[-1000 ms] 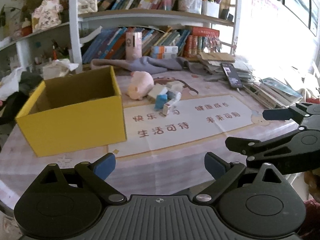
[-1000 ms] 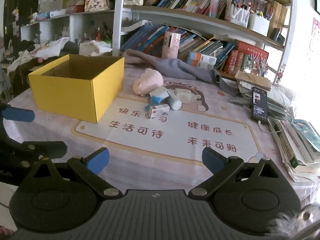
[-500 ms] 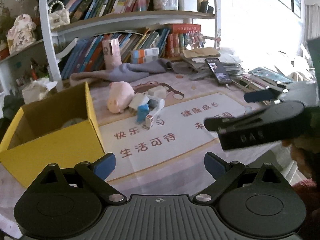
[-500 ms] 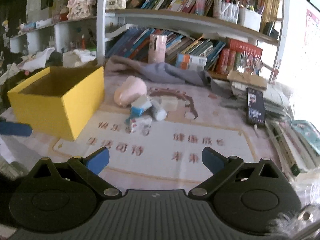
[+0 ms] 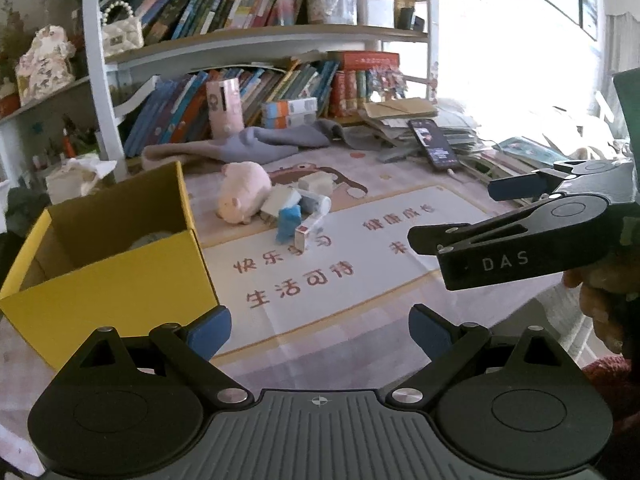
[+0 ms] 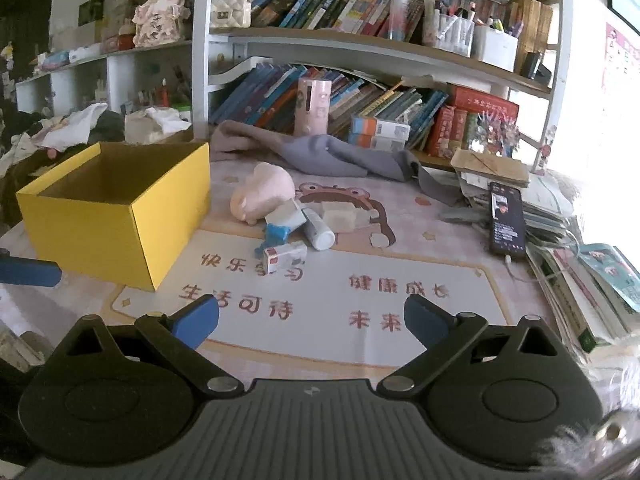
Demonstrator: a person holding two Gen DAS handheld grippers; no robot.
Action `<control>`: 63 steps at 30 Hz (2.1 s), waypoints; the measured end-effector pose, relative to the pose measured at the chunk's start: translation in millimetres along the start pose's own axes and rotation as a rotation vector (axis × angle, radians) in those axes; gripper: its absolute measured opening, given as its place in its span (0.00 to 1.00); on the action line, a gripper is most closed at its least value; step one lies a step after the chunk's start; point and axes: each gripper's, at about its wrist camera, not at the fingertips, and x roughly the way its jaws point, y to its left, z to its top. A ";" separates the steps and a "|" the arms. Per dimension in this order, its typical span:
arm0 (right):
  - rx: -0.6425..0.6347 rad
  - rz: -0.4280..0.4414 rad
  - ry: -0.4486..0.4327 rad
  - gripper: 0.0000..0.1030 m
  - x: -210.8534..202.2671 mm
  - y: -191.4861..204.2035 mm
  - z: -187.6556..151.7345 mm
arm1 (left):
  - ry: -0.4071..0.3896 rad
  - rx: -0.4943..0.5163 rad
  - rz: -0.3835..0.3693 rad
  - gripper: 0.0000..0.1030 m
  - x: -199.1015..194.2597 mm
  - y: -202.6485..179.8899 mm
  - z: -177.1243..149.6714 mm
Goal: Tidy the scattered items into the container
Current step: 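Grasp the small white-and-red carton with the left tool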
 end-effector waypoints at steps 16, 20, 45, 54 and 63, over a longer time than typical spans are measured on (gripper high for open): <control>-0.020 -0.017 0.059 0.97 25.9 -21.7 0.8 | 0.038 -0.004 -0.058 0.94 44.7 -9.2 17.3; -0.020 0.000 0.060 0.97 46.4 -39.4 15.5 | 0.050 -0.021 -0.041 0.93 64.7 -11.5 30.0; -0.057 0.282 0.106 0.76 201.2 -115.4 88.7 | 0.220 -0.191 0.143 0.66 200.3 -4.6 97.6; -0.002 0.322 0.163 0.77 265.6 -124.2 97.1 | 0.252 -0.262 0.183 0.47 238.0 4.0 104.2; -0.052 0.356 0.144 0.76 301.9 -107.5 108.5 | 0.311 -0.232 0.202 0.34 268.9 2.8 104.3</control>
